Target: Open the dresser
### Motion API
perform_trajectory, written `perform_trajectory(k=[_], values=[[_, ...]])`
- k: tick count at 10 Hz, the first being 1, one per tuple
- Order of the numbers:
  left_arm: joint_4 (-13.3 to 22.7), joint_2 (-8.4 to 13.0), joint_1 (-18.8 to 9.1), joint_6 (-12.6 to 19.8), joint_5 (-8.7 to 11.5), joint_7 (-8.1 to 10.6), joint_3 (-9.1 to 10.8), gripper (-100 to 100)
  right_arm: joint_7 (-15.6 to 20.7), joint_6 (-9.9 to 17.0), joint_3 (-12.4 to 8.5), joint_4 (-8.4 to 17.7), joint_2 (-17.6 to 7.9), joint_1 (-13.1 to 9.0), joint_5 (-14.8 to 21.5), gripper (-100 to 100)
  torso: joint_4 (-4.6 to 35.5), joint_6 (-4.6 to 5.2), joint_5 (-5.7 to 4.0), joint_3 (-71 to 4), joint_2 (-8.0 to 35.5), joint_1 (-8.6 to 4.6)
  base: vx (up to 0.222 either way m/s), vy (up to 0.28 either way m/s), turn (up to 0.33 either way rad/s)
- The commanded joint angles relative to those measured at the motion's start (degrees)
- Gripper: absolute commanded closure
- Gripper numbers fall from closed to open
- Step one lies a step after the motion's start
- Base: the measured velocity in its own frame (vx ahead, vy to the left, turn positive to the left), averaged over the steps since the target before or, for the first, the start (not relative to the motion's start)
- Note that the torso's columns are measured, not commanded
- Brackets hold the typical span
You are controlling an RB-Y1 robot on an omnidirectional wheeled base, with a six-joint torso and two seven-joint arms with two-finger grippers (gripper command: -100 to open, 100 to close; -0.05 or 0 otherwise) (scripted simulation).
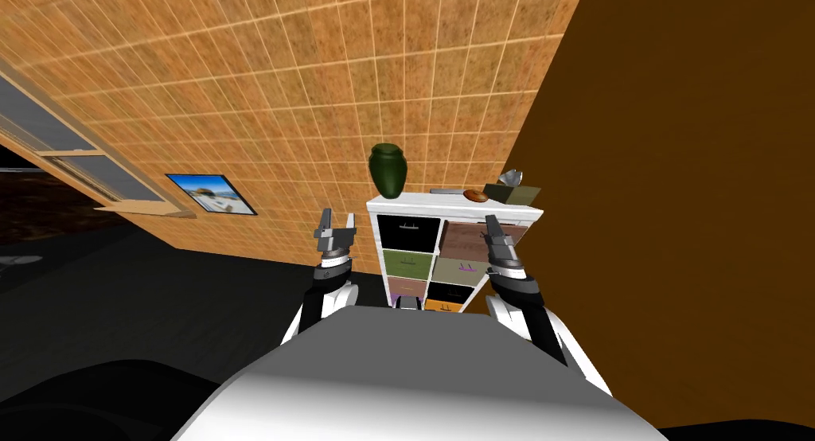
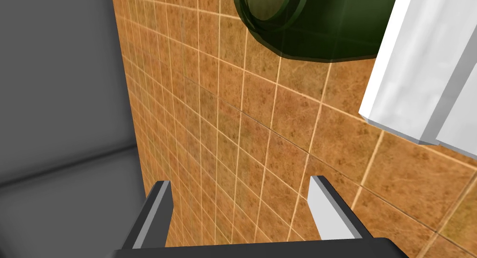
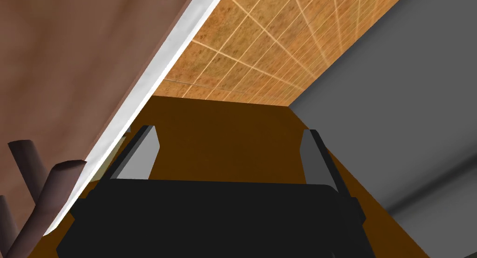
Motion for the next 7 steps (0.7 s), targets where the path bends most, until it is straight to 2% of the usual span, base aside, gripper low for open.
perform_trajectory(k=[1,2,3,4,6,7], values=[[0.0,0.0,0.0,0.0,0.0,0.00,0.00,0,0.3,0.6,0.8,1.8,-0.3,1.0,0.1,-100,0.0,-0.06,-0.01,0.0,0.0,0.03,-0.001,-0.013,0.011],[0.0,0.0,0.0,0.0,0.0,0.00,0.00,0,3.2,-0.6,0.4,2.6,-1.3,1.0,0.6,-100,-0.1,-0.03,-0.08,0.0,0.0,-0.04,0.006,0.027,-0.004],[0.0,0.0,0.0,0.0,0.0,0.00,0.00,0,3.2,-0.6,0.4,2.6,-1.3,1.0,0.6,-100,-0.1,0.02,-0.08,0.0,-0.1,-0.02,0.019,0.049,-0.020],[0.0,0.0,0.0,0.0,0.0,0.00,0.00,0,5.8,-2.0,-0.1,3.5,-2.3,1.1,1.2,-100,-0.1,0.01,-0.06,0.0,-0.1,0.00,0.019,0.034,-0.056],[0.0,0.0,0.0,0.0,0.0,0.00,0.00,0,6.3,-2.0,-0.1,3.5,-2.3,1.1,1.2,-100,0.5,0.27,0.22,0.0,0.4,-0.32,0.008,0.011,-0.031],[0.0,0.0,0.0,0.0,0.0,0.00,0.00,0,9.3,-3.5,-0.6,4.6,-3.2,1.1,1.9,-100,0.5,0.16,0.25,0.0,0.4,-0.35,0.017,0.023,-0.067]])
